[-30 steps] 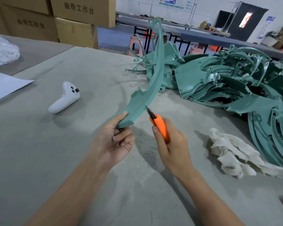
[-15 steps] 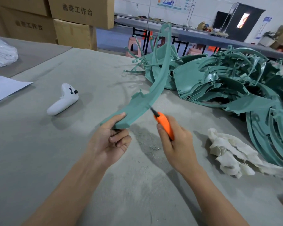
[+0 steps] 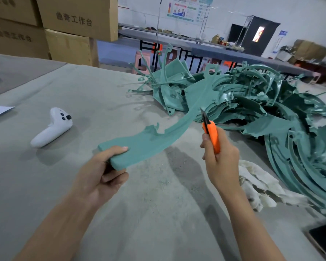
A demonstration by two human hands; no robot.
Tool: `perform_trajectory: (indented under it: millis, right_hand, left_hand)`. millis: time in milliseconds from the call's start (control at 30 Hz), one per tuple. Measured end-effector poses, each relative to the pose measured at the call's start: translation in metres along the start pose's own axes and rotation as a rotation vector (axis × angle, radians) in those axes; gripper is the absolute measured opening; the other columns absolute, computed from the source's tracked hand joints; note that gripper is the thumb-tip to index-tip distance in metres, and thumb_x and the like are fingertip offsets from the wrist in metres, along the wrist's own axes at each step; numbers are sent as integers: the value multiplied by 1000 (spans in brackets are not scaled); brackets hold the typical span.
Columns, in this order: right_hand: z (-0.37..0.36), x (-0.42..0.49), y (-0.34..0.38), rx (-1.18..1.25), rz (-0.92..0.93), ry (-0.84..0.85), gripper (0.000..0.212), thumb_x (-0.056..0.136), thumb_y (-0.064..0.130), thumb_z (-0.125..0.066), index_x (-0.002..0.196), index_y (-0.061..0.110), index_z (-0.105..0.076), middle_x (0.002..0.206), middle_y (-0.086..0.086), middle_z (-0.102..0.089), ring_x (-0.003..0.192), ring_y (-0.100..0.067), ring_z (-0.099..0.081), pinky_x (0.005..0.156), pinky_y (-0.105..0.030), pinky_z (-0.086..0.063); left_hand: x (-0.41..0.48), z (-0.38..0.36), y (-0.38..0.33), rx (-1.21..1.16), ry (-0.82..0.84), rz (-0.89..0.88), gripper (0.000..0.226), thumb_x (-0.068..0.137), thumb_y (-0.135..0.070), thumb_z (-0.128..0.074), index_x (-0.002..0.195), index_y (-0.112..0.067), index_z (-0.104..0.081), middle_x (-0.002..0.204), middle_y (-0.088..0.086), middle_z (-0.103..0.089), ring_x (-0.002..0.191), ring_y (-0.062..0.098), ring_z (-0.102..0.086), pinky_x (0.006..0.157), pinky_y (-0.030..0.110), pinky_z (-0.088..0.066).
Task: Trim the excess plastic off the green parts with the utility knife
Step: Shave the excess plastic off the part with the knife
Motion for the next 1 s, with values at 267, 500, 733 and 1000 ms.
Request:
perform_trajectory:
  millis: [267,500,733,1000]
  right_hand:
    - [3,3,-2,-132,74,-15,31,101,25,-49,124,7,-60,74,-4,-63,53,-17,-48,49,-25,-32]
    - [4,2,-2,-237,165,-103,33,98,19,-56,128,6,-60,81,-10,-68,57,-11,-41,54,-11,-24]
    - [-5,-8,-5,-199,188,-32,33,98,21,-56,129,10,-60,83,-4,-65,55,-15,-49,46,-30,-42]
    - [-23,-28,13,-157,291,163,33,96,23,-53,127,13,-59,86,-5,-65,54,-22,-56,44,-40,-49]
  left_hand:
    - [1,4,-4,62,-26,21,24,69,-11,-66,58,-21,-47,45,-6,-24,27,5,-16,35,17,-14]
    - [2,5,-3,35,-19,63,25,73,-9,-64,60,-20,-46,43,-6,-24,26,5,-17,34,17,-14]
    - [3,6,0,-18,-20,97,23,73,-9,-65,58,-19,-51,45,-6,-25,27,6,-17,34,19,-14]
    - [5,10,-3,-80,-47,92,24,73,-10,-63,61,-20,-45,45,-7,-21,28,6,-16,35,19,-13]
Point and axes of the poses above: each hand's wrist, its own x-axis towards the middle knuckle, its own z-axis out of the back of the hand, y = z × x, the point moved 2 cm from there along x, towards the middle knuckle
